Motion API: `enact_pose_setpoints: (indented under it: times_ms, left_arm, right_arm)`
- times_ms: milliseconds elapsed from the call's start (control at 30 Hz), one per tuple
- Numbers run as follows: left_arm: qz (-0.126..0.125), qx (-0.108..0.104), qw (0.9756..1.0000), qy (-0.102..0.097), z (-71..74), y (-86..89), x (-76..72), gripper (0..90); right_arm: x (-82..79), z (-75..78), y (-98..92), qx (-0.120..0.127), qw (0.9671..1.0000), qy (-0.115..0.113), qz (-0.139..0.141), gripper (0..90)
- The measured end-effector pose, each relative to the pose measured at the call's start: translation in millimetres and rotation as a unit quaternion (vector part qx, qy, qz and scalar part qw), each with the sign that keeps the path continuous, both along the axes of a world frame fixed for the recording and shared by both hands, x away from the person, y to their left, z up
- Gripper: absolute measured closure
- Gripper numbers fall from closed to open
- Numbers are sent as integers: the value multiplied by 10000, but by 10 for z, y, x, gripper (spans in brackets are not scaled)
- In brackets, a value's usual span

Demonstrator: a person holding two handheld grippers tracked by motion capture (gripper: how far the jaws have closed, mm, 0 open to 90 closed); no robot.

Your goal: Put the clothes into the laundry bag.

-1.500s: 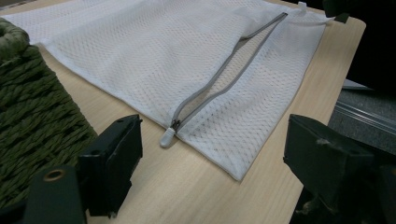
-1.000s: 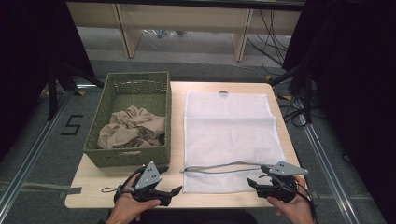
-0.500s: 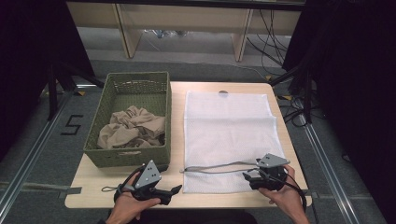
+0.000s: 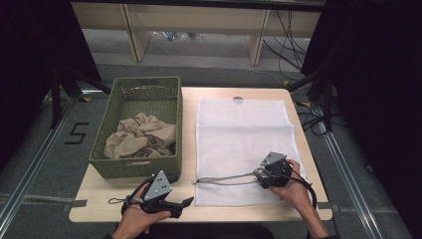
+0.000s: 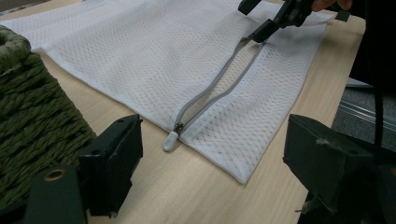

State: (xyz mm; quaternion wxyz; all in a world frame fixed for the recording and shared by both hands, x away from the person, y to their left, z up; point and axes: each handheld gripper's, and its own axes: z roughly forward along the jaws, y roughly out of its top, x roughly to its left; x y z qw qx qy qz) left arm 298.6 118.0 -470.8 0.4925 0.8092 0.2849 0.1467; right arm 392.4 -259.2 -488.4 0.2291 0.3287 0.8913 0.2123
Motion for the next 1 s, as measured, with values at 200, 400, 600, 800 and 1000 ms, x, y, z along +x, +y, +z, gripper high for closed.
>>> enact_pose_setpoints:
  times_ms: [200,400,600,800,1000]
  left_arm:
    - [-12,34,10000,-14,0,3,4,199]
    - [-35,122,9999,-53,4,7,9,204]
    - [-44,139,9999,-58,5,6,11,204]
    - [-52,140,9999,-65,6,7,14,205]
    - [-69,117,9999,-66,5,3,13,206]
  right_arm:
    - [108,-6,67,-362,9991,-23,237,313]
    - [240,-7,122,-475,9988,-100,108,352]
    - [374,-21,163,-509,9984,-229,24,415]
    - [488,-9,122,120,9997,162,164,484]
    - [618,-70,95,600,9974,389,3,364]
